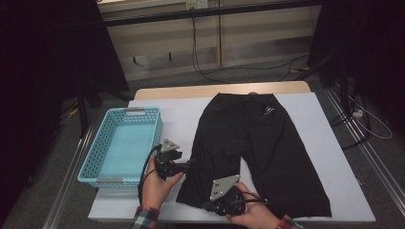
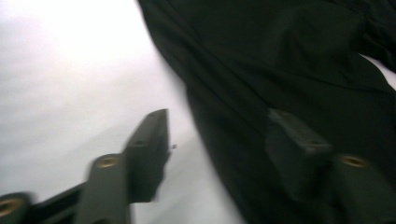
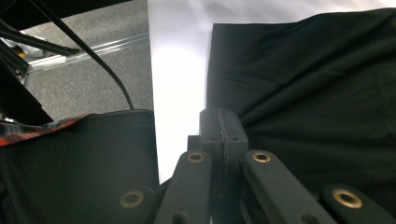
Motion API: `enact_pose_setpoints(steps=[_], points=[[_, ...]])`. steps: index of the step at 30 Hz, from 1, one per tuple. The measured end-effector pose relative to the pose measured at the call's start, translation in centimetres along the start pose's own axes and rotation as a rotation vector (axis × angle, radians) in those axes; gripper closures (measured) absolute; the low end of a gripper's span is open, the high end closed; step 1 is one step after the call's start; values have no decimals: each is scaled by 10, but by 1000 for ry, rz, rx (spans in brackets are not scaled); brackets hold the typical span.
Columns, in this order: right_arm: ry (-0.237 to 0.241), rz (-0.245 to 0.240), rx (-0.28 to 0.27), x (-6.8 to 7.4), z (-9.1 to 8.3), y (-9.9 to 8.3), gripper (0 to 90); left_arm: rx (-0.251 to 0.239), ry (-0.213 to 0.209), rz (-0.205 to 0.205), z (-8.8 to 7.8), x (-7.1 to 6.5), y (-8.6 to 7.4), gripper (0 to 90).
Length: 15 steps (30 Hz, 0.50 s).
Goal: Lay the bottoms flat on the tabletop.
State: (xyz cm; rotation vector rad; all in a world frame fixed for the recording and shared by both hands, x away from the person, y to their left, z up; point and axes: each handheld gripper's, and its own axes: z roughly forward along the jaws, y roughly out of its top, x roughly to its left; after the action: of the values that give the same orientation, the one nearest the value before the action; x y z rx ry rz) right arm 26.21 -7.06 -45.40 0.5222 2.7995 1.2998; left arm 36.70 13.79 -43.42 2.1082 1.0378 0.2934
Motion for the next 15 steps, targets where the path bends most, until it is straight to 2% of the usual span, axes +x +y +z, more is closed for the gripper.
enact_pose_setpoints(steps=[1,3,4,6,8,12,15], points=[[-4,2,-1,0,0,0,900,15,5,14,3,0,0,475],[-10,1,-3,-1,-1,-1,900,35,15,7,8,-1,-1,584],[-16,-1,-4,-1,-1,-1,900,51,22,10,10,-1,-2,610],[-18,5,-7,-1,-1,-1,900,75,-1,-4,13,-1,-3,679],[-21,11,-12,-2,-1,-1,900,80,6,1,14,-2,-3,726],[-21,4,-14,-2,0,0,900,90,-19,-43,13,1,-3,886],[-12,11,-17,0,1,1,900,89,3,-42,10,0,-2,893]])
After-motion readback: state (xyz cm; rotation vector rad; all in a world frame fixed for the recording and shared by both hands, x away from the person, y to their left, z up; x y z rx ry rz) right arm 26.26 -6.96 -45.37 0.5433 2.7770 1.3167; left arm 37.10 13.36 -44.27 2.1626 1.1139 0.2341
